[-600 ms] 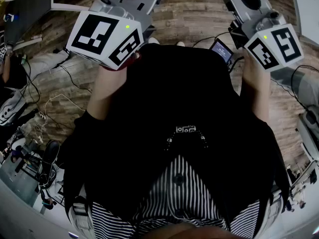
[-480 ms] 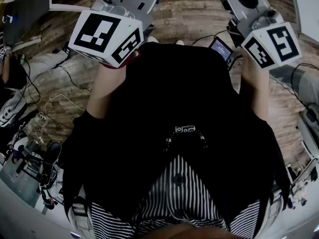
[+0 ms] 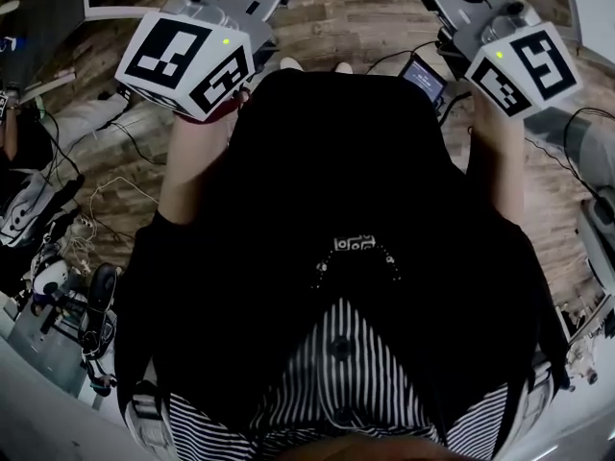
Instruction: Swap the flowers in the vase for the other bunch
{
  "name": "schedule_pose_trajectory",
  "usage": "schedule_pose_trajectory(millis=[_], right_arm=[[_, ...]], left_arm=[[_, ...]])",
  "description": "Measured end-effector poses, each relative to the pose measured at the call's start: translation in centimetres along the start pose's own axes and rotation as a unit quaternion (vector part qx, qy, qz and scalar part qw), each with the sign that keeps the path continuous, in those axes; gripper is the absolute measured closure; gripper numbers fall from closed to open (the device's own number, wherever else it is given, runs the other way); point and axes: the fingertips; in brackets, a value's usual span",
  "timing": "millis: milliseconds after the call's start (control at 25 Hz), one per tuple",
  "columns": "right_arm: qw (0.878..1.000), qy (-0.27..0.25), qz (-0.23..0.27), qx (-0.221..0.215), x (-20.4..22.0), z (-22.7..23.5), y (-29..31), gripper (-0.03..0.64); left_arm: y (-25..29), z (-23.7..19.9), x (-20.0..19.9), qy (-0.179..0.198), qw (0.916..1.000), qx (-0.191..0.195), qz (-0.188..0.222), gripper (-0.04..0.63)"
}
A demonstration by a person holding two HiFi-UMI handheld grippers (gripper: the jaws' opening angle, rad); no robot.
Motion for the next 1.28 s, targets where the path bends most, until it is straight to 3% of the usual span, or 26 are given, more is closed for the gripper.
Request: schedule_pose_trajectory(millis=[400, 960, 1280], right_arm=[[1.0, 0.021, -0.009, -0.002, 1.2, 0.8, 0.1, 0.614], [0.999, 0.029, -0.012, -0.022, 1.4, 0.6, 0.8, 0.614], [0.998, 0.038, -0.025, -0.038, 1.5, 0.9, 1.9, 0.614]], left_arm=[[0.5, 0.0, 0.9, -0.019, 0.9993, 0.012, -0.029, 0.588], [0.2, -0.5, 1.2, -0.01, 0.9985, -0.019, -0.05, 0.588], [-0.5, -1.4, 1.0, -0.031, 0.9975, -0.033, -0.055, 0.588]])
Point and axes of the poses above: the fingertips, and each gripper's own axes: y forward along the fingers, z to its right, x out of its underside, and after that the axes turned 7 degrees about -y, right-handed
